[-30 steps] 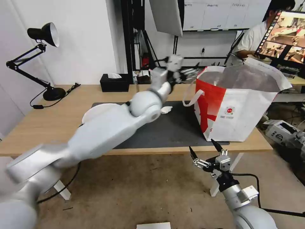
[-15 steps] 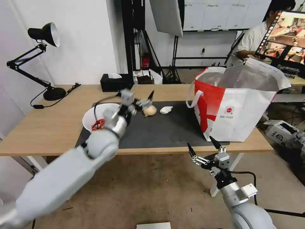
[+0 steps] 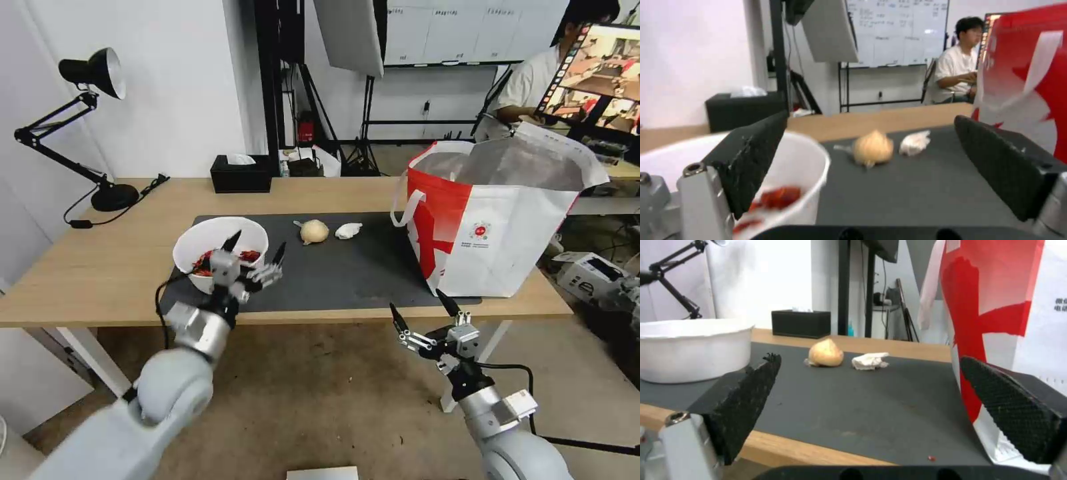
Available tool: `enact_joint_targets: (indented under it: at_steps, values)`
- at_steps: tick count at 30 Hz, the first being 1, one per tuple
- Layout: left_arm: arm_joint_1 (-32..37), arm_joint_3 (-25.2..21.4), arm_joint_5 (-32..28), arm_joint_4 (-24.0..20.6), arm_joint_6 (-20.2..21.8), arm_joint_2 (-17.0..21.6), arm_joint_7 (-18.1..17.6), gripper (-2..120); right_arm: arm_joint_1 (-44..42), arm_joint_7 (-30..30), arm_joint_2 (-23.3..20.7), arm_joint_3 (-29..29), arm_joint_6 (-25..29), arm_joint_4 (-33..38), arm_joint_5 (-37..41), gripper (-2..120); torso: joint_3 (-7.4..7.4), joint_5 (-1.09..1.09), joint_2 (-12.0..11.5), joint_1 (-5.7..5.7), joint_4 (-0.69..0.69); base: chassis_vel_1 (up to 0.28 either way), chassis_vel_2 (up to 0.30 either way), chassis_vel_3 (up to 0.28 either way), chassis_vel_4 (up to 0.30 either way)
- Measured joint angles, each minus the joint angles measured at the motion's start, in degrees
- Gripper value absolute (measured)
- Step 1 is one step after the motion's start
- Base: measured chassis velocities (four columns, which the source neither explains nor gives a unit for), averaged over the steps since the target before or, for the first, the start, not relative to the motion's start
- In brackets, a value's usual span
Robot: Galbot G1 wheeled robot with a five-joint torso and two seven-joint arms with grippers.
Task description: Pick up the trash from the table and place it into the takeout bag.
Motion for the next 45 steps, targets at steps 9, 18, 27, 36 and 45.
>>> enact_joint_targets:
  at_steps: [9, 18, 27, 36, 45]
  values:
    - [11.56, -5.41, 8.22, -0.26, -4.27, -6.07, 0.52, 100, -0.42, 0.32, 0.23, -0.28, -0.84, -0.30, 1.51, 100, 0.00, 0.00, 0.00, 0.00, 0.01, 0.000, 0.000, 0.000, 0.000]
    - [17.72, -9.88, 12.89, 2.78, -8.93, -10.09, 2.71, 100, -0.25, 0.62, 0.38, -0.35, -0.88, -2.51, 2.01, 100, 0.01, 0.00, 0.00, 0.01, 0.01, 0.000, 0.000, 0.000, 0.000]
    - [19.91, -11.18, 15.97, 5.53, -11.07, -12.80, 2.82, 100, -0.19, 0.88, 0.79, -0.67, -0.68, -3.95, 2.86, 100, 0.01, 0.00, 0.00, 0.01, 0.01, 0.000, 0.000, 0.000, 0.000]
    - [19.76, -11.43, 17.08, 5.96, -11.25, -13.28, 2.81, 100, -0.25, 0.88, 0.85, -0.83, -0.56, -4.07, 2.91, 100, 0.01, -0.01, -0.01, 0.01, 0.01, 0.000, 0.000, 0.000, 0.000]
    - [19.72, -11.93, 17.29, 5.46, -11.21, -12.95, 2.83, 100, -0.32, 0.81, 1.03, -1.16, -0.58, -4.12, 2.71, 100, 0.01, -0.01, -0.01, 0.01, 0.01, 0.000, 0.000, 0.000, 0.000]
